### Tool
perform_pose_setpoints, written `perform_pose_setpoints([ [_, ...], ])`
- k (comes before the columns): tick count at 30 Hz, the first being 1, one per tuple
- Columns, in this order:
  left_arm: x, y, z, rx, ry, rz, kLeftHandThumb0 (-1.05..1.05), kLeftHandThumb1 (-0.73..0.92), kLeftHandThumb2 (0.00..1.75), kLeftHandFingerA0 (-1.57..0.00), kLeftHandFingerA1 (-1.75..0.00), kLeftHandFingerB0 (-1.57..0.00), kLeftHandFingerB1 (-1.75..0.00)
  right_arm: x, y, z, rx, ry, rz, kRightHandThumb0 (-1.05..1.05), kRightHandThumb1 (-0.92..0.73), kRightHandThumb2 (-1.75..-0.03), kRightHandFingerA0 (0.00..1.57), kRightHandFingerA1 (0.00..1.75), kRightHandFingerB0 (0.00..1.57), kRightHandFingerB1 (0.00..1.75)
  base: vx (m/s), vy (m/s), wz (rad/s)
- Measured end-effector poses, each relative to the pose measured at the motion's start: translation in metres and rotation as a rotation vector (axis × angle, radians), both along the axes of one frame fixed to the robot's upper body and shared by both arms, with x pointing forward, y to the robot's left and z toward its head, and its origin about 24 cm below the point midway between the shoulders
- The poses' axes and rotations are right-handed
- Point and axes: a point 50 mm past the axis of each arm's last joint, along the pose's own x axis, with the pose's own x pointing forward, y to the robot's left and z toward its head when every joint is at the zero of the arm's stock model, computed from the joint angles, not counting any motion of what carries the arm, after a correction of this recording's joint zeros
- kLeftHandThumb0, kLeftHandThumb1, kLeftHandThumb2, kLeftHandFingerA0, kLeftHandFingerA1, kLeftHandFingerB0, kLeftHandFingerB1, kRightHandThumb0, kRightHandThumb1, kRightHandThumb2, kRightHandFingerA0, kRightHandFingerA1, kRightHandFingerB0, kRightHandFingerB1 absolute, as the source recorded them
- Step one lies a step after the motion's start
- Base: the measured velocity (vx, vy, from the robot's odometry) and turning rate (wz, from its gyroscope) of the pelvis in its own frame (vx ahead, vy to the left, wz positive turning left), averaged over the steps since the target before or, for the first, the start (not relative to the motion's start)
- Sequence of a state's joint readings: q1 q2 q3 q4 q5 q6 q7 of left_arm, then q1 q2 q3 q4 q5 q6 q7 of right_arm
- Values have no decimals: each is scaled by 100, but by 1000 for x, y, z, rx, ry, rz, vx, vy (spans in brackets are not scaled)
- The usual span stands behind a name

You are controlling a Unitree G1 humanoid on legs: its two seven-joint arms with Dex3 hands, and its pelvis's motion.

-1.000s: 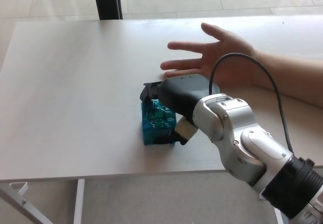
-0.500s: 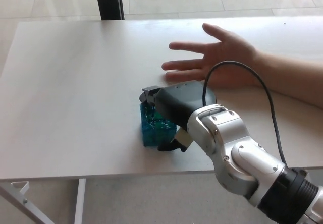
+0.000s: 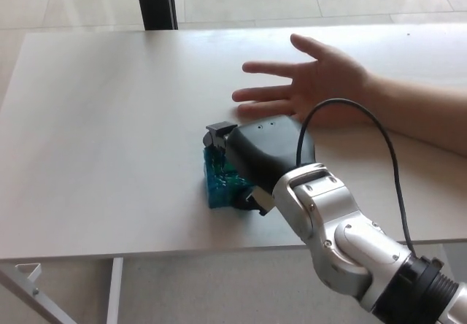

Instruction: The robot uses its right hand to pick up a cube kept in the middle of the desk infront of it and hands it to a person

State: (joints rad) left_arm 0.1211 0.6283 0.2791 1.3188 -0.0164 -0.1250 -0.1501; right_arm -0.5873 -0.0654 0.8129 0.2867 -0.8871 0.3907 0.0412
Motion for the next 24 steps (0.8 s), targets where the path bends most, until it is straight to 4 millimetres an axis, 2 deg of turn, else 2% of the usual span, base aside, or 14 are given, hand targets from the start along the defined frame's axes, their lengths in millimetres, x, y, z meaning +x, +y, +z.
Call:
perform_pose_setpoints([
  [7, 0, 0, 0, 0, 0, 0, -63, 73, 62, -58, -55, -56, -44, -5, -2, -7, 51, -67, 8, -45, -40, -88, 115, 136, 81, 83, 0, 0, 0],
  [12, 0, 0, 0, 0, 0, 0, -64, 73, 61, -60, -55, -55, -44, -8, -6, -11, 103, -107, 5, -46, -37, -86, 121, 139, 82, 79, 0, 0, 0],
  [13, 0, 0, 0, 0, -1, 0, -66, 71, 62, -62, -54, -57, -43, -8, -7, -11, 116, -118, 5, -44, -52, -59, 90, 175, 88, 79, 0, 0, 0],
  [16, 1, 0, 0, 0, -2, 0, -66, 70, 62, -63, -55, -58, -44, -6, -11, -8, 144, -156, 6, -43, -51, -58, 88, 175, 88, 79, 0, 0, 0],
  [17, 1, 0, 0, -1, -2, 0, -64, 72, 62, -61, -54, -56, -43, -5, -13, -7, 150, -166, 4, -34, -57, -58, 85, 175, 89, 81, 0, 0, 0],
  [19, 0, 0, 0, -1, -1, 1, -67, 73, 62, -58, -54, -55, -44, -2, -21, -3, 170, -196, -8, -32, -57, -62, 87, 168, 90, 81, 0, 0, 0],
  [24, -1, 0, 0, 1, 8, -3, -68, 73, 62, -62, -56, -57, -44, 17, -54, 33, 230, -344, -65, -28, -55, -66, 89, 167, 95, 78, 0, 0, 0],
])
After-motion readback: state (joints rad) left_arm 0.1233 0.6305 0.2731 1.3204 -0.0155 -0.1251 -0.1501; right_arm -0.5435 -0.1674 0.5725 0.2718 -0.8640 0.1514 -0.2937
